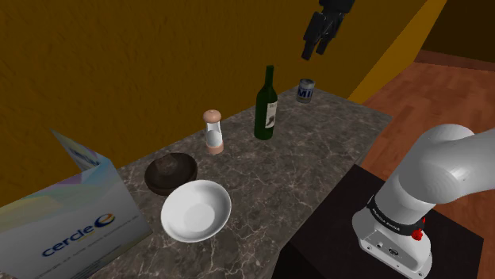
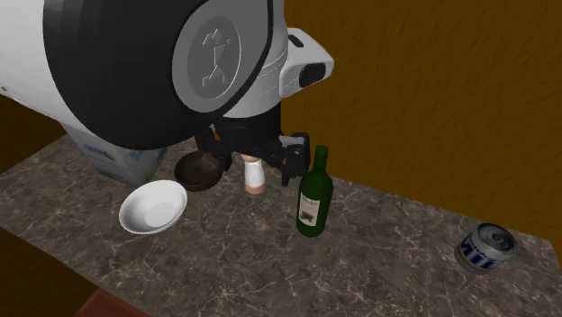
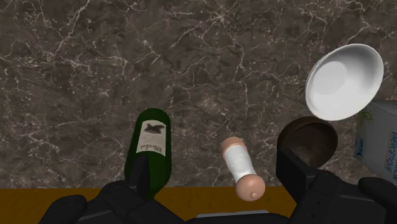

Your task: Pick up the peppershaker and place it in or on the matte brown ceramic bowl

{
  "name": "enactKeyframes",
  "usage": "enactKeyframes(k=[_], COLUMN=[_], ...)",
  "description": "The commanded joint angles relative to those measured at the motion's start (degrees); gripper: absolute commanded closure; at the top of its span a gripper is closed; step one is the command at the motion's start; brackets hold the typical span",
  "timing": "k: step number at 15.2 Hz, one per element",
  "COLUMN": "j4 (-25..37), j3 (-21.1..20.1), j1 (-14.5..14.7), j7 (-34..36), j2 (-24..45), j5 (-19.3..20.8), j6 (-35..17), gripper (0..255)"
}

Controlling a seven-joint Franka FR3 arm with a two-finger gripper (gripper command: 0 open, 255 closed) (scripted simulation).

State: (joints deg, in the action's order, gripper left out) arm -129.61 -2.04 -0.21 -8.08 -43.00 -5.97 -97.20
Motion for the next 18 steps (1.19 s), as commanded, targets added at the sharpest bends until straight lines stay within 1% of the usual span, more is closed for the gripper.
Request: enactKeyframes(k=[1, 6, 10, 14, 18], j4=[0.0, -0.4, 0.6, 2.9, 6.4], j3=[0.0, -5.9, -10.6, -15.2, -19.4], j1=[0.0, 0.3, 0.1, -0.5, -1.3], j7=[0.0, 4.7, 9.0, 14.0, 19.9], j2=[0.0, 6.7, 13.3, 20.9, 29.3], j5=[0.0, 0.9, 2.8, 6.1, 11.3], j6=[0.0, -7.3, -12.6, -17.1, -20.5], gripper=[0, 0, 0, 0, 0])
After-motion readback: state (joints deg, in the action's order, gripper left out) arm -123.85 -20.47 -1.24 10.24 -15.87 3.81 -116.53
